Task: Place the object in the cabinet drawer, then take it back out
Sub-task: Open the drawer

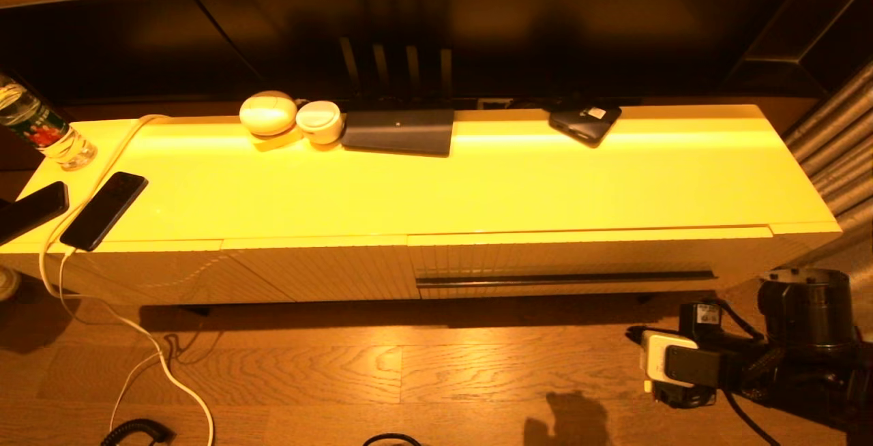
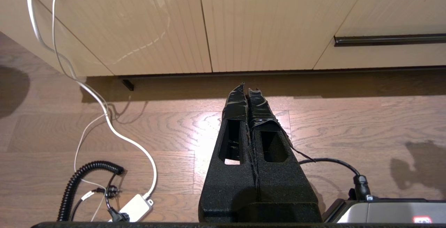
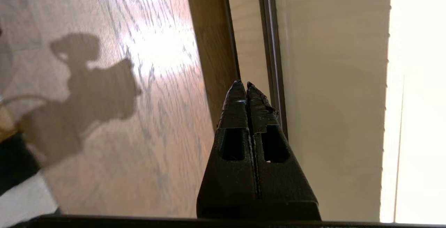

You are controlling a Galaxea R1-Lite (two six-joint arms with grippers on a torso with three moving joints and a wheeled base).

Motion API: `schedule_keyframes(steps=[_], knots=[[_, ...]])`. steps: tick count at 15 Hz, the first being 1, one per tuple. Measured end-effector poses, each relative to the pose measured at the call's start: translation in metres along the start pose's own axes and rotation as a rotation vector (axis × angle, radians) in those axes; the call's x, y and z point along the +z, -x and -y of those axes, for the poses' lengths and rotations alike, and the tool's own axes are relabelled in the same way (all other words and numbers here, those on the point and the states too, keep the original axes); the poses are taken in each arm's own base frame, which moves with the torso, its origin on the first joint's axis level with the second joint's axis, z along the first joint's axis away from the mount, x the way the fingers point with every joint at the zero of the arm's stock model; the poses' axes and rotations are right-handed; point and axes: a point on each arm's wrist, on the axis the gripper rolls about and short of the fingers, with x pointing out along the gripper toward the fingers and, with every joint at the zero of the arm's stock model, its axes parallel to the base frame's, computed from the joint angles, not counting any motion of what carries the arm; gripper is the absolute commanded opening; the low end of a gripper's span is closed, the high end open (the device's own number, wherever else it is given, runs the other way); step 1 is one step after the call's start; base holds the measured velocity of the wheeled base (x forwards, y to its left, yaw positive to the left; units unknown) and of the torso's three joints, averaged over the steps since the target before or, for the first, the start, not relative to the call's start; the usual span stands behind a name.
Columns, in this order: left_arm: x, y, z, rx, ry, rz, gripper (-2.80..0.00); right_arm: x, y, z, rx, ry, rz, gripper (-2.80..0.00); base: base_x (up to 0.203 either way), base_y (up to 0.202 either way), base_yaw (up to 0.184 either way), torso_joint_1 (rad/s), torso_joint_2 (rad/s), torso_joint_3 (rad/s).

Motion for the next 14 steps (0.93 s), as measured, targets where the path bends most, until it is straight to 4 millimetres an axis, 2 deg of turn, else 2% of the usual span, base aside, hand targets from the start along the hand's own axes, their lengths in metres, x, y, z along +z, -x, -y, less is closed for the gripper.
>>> schedule_keyframes(steps=[6,8,14], knots=[[0.000,0.000,0.000,0.001,0.000,-0.001,-2.80,-0.007,-0.017,-0.021,0.167,0.085,-0.013,-2.80,0.000,0.000,0.000,0.000,0.00,0.000],[0.000,0.000,0.000,0.000,0.000,-0.001,-2.80,-0.009,-0.016,-0.027,0.215,0.095,-0.023,0.00,0.000,0.000,0.000,0.000,0.00,0.000],[0.000,0.000,0.000,0.000,0.000,0.000,-2.80,-0.016,-0.022,-0.025,0.216,0.088,-0.042,0.00,0.000,0.000,0.000,0.000,0.00,0.000]])
